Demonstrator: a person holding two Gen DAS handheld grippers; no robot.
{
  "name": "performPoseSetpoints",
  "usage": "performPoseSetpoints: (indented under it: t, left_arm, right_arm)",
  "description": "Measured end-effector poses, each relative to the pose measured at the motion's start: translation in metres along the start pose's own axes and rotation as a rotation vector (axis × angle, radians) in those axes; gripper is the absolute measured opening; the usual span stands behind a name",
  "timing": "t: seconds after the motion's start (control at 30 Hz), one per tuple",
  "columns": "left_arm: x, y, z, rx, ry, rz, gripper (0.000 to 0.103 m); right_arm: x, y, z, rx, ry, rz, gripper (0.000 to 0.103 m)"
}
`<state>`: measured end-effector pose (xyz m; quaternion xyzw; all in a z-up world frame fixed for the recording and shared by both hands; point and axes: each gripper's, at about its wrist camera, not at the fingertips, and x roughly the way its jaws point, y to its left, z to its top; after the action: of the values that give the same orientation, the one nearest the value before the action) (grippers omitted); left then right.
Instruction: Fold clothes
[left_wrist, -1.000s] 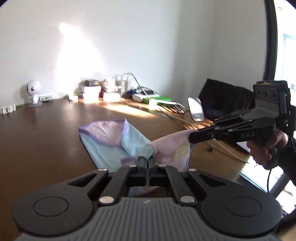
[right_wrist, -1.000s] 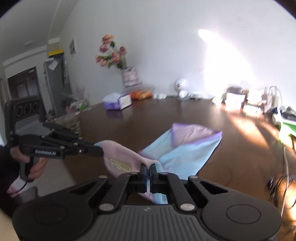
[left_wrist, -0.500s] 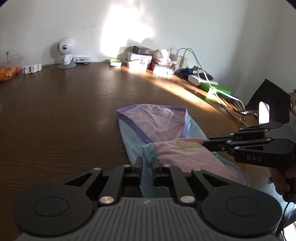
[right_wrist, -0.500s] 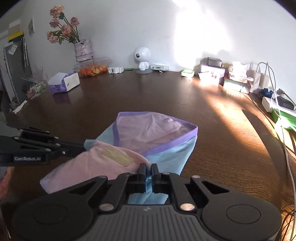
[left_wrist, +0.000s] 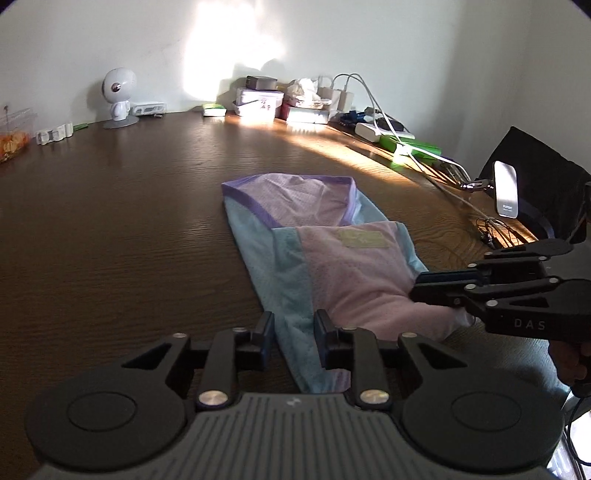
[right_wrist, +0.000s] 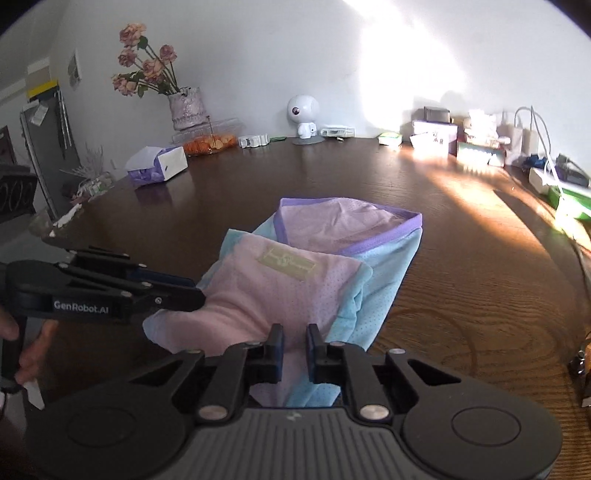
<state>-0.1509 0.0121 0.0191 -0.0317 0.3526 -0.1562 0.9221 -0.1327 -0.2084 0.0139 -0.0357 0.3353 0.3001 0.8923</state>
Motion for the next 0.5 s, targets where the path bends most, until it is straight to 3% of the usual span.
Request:
performPoseSetpoints:
  t: [0.03, 0.1, 0.2, 0.23, 0.3, 0.37, 0.43, 0.5]
  left_arm:
    - [-0.008, 0.003, 0.001, -0.026, -0.014, -0.006, 0.025]
    - [-0.018, 0.001, 0.004, -0.038, -0.045, -0.029, 0.039]
    - [-0.008, -0.014, 0.003, 0.021, -0.01, -0.039, 0.034]
    - [-0.003, -0.018, -0.001, 0.04, 0.023, -0.031, 0.029]
    - [-0.001, -0.019, -0.01, 0.047, 0.04, -0.026, 0.03]
    - [-0.01, -0.015, -0.007, 0.017, 0.039, -0.027, 0.031]
    - [-0.021, -0.008, 0.008, -0.023, -0.009, -0.035, 0.041]
    - [-0.019, 0.002, 0.038, -0.059, -0.091, 0.012, 0.055]
  right_arm:
    - [-0.005, 0.0, 0.001, 0.005, 0.002, -0.007, 0.011]
    - [-0.021, -0.006, 0.005, 0.07, -0.049, 0.034, 0.014]
    - [-0.029, 0.0, 0.011, 0.059, -0.133, 0.086, 0.014]
    - [-0.021, 0.005, 0.008, 0.032, -0.094, 0.074, 0.014]
    - [-0.005, 0.015, 0.0, -0.023, -0.016, 0.049, 0.014]
    - [-0.012, 0.019, -0.008, -0.064, -0.024, 0.023, 0.016]
    - [-0.021, 0.019, -0.007, -0.068, -0.019, 0.016, 0.017]
    - [-0.036, 0.008, 0.015, -0.026, -0.073, 0.06, 0.019]
